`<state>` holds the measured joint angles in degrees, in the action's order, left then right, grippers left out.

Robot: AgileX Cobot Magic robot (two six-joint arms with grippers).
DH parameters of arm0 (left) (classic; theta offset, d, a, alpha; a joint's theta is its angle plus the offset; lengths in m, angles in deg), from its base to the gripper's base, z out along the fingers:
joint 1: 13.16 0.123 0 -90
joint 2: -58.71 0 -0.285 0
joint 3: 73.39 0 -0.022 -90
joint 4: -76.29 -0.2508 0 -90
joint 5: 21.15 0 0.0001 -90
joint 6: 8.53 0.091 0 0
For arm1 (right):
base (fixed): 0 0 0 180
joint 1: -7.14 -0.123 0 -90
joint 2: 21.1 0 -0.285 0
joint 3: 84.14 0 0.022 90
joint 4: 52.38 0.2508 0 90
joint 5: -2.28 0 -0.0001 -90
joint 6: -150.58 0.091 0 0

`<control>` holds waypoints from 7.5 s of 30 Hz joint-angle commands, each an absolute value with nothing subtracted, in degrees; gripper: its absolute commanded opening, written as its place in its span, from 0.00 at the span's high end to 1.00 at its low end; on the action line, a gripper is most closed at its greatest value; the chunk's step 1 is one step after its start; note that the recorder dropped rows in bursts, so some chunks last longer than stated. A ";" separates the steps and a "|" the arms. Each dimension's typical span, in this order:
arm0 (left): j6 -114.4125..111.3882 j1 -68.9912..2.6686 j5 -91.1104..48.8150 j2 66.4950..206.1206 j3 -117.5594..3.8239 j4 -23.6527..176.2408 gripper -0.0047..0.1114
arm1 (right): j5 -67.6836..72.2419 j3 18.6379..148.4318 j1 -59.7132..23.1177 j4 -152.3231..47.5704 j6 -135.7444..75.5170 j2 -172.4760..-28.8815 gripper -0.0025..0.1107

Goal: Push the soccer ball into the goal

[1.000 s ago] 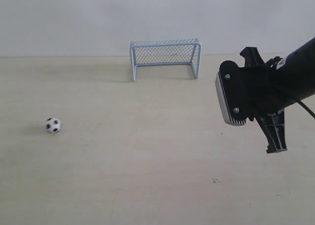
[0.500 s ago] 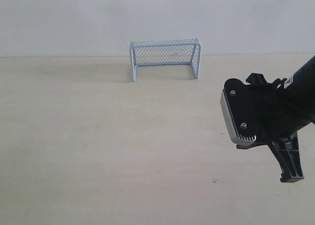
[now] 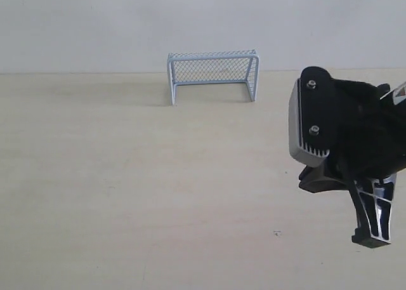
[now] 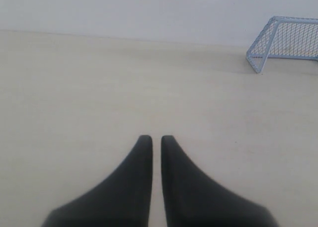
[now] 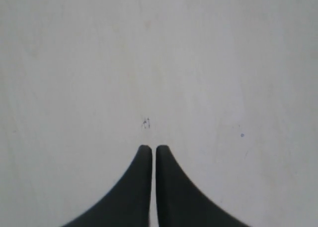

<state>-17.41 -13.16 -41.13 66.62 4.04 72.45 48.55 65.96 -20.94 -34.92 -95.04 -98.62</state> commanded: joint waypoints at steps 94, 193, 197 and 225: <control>-18.00 -13.05 -40.63 66.49 3.82 72.73 0.91 | 2.94 39.19 -16.74 -29.81 -46.37 -62.18 0.98; -18.00 -13.05 -40.63 66.49 3.82 72.73 0.91 | 22.17 18.64 -3.14 -52.98 -26.58 -28.88 0.98; -18.00 -13.05 -40.63 66.49 3.82 72.73 0.91 | 22.17 18.64 -3.14 -52.98 -26.58 -28.88 0.98; -18.00 -13.05 -40.63 66.49 3.82 72.73 0.91 | 22.30 18.64 3.50 -52.89 -26.31 -28.88 0.98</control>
<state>-17.41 -13.16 -41.13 66.62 4.04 72.45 22.52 18.60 3.09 -52.38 -26.26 -29.25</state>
